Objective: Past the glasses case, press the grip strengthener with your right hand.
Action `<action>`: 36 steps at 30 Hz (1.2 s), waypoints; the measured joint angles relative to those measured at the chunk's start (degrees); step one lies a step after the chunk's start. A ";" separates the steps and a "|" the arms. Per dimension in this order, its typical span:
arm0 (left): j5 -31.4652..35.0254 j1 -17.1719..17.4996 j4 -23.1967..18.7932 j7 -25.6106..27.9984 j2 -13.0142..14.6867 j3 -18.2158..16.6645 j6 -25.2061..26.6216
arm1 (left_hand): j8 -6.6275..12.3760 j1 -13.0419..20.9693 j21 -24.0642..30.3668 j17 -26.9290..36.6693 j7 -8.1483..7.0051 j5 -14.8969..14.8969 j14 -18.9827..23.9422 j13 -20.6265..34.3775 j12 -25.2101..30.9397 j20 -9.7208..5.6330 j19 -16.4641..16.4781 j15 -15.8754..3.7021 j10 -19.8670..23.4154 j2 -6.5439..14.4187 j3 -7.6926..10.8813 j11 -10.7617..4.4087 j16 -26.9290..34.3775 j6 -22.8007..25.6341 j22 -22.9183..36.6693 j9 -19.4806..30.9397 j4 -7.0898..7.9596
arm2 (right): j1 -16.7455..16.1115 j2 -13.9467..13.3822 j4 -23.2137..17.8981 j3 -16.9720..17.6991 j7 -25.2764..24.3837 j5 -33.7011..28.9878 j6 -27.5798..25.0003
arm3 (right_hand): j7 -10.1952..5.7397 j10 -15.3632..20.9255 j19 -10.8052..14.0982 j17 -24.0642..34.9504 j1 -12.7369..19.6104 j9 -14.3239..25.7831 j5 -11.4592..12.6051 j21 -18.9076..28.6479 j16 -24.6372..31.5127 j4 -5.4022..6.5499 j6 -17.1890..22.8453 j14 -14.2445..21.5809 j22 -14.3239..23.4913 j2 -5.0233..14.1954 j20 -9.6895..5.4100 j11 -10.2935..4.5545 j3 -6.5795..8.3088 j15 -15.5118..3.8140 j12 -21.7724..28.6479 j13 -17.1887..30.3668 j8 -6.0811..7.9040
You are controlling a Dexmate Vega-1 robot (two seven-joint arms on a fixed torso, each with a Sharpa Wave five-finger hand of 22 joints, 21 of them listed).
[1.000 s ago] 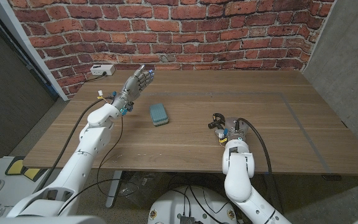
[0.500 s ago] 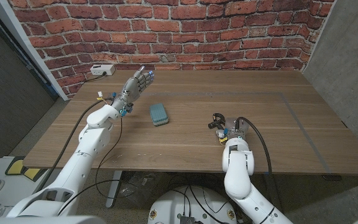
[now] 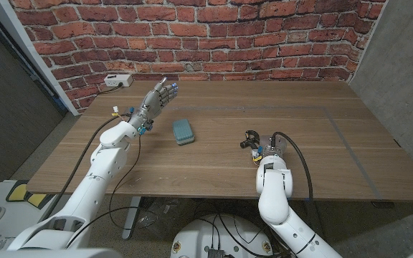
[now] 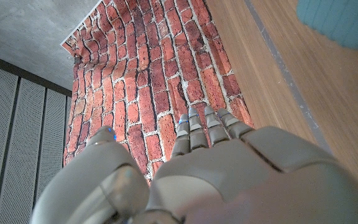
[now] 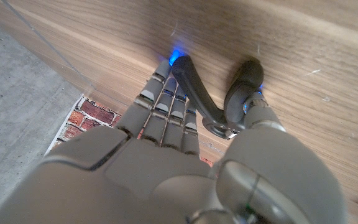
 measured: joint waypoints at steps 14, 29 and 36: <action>0.27 0.01 0.09 0.02 -0.41 -0.02 0.24 | 0.00 0.40 0.00 0.00 0.00 -0.19 -0.01 0.00 0.00 0.31 -0.31 0.00 0.00 0.40 0.00 0.00 0.00 0.00 0.00 0.00 0.00 | 1.06 -0.52 0.39 0.91 2.64 0.29 0.82 | -1.22 2.75 4.41 0.12 6.49 0.04 0.50 1.42 0.28 0.08 2.85 5.27 0.03 -0.27 -0.73 -1.09 3.22 -0.55 -0.17 -0.03 0.26; 0.54 -0.14 -0.27 -0.21 -0.56 0.41 0.49 | 0.00 0.39 0.00 0.00 0.00 -0.21 -0.01 0.00 0.00 0.30 -0.31 0.00 0.61 0.39 -0.16 -0.02 0.00 0.00 0.00 0.00 -0.17 | 1.08 -0.94 0.63 0.94 2.01 2.68 0.05 | -1.80 9.00 10.21 0.35 7.70 -0.02 0.28 4.88 1.61 0.94 8.15 14.62 0.65 -1.47 -1.73 -1.82 4.41 -1.90 1.15 -0.27 1.35; 0.55 -0.46 -0.01 -0.70 -0.60 0.52 0.49 | 0.00 0.39 0.00 0.00 0.00 -0.21 -0.01 0.00 0.00 0.30 -0.31 0.00 0.61 0.39 -0.16 -0.02 0.00 0.00 0.00 0.00 -0.17 | 0.74 -0.87 0.55 0.52 -0.87 3.77 -1.74 | -1.61 10.03 10.87 0.40 7.70 0.01 0.24 5.75 1.84 0.95 9.20 15.51 0.84 -1.48 -2.27 -1.84 4.42 -2.40 1.52 -0.40 1.59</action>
